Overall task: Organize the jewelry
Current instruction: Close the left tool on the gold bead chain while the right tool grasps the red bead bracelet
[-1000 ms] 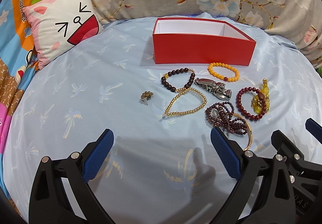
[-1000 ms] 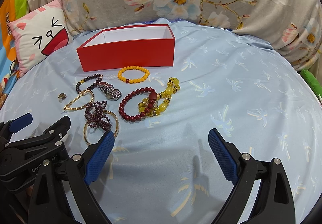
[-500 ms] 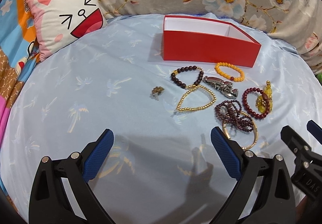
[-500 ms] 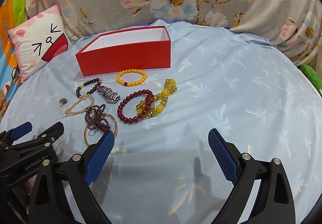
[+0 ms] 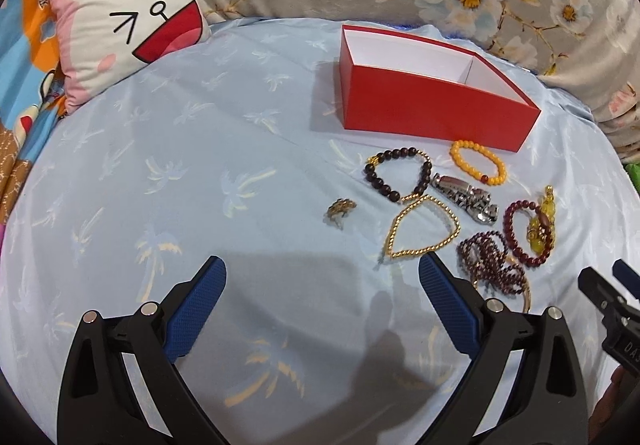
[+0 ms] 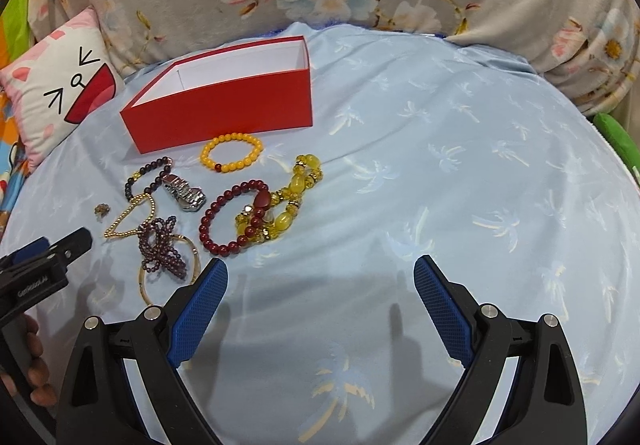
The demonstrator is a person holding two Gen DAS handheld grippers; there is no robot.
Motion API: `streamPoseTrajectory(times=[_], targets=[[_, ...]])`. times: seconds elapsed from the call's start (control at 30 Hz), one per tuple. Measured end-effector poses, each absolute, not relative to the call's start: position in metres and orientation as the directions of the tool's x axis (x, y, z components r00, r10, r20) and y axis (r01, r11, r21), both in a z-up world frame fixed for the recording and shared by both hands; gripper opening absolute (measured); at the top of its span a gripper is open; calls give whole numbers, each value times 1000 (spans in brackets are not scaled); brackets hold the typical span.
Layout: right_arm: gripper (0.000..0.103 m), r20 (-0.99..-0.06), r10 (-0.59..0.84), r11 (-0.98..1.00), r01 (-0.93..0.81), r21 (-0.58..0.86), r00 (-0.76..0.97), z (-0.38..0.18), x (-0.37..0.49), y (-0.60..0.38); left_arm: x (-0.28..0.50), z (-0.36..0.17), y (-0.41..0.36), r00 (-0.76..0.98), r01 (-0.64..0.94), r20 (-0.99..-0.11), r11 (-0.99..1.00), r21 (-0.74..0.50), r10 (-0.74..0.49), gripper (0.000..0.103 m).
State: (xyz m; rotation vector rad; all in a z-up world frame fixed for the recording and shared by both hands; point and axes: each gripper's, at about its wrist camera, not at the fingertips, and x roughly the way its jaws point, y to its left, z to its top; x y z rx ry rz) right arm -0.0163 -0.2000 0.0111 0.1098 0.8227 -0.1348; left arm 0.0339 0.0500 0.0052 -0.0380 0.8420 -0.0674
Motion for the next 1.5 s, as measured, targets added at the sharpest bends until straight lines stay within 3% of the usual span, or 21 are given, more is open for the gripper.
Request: streamPoseTrajectory(times=[0.17, 0.5, 0.77, 0.83, 0.87, 1.13, 1.33, 1.4, 1.5], targets=[[90, -748, -52, 985, 159, 73, 661, 9, -10, -205, 39, 2, 38, 657, 69, -748, 996, -57, -89, 90], [90, -756, -34, 984, 154, 89, 653, 7, -4, -211, 52, -8, 21, 625, 101, -769, 991, -89, -133, 68], [90, -762, 4, 989, 108, 97, 647, 6, 1, -201, 55, -8, 7, 627, 168, -755, 980, -106, -190, 30], [89, -763, 20, 991, 90, 102, 646, 5, 2, -197, 55, -8, 5, 621, 192, -754, 974, -121, -216, 9], [87, -764, 27, 991, 82, 104, 645, 5, 2, -194, 55, -9, 4, 618, 198, -754, 972, -125, -223, 4], [73, -771, 57, 991, 56, 120, 634, 7, 5, -189, 51, -3, 15, 627, 187, -739, 968, -165, -247, 3], [55, -775, 76, 990, 45, 133, 627, 10, 17, -186, 48, -5, 22, 637, 169, -739, 975, -146, -221, 3], [37, -781, 81, 989, 44, 138, 619, 8, 21, -185, 48, -8, 23, 629, 169, -744, 974, -151, -224, 3], [26, -790, 103, 986, 41, 160, 605, 2, 29, -184, 48, -9, 25, 624, 170, -745, 971, -166, -237, 3]])
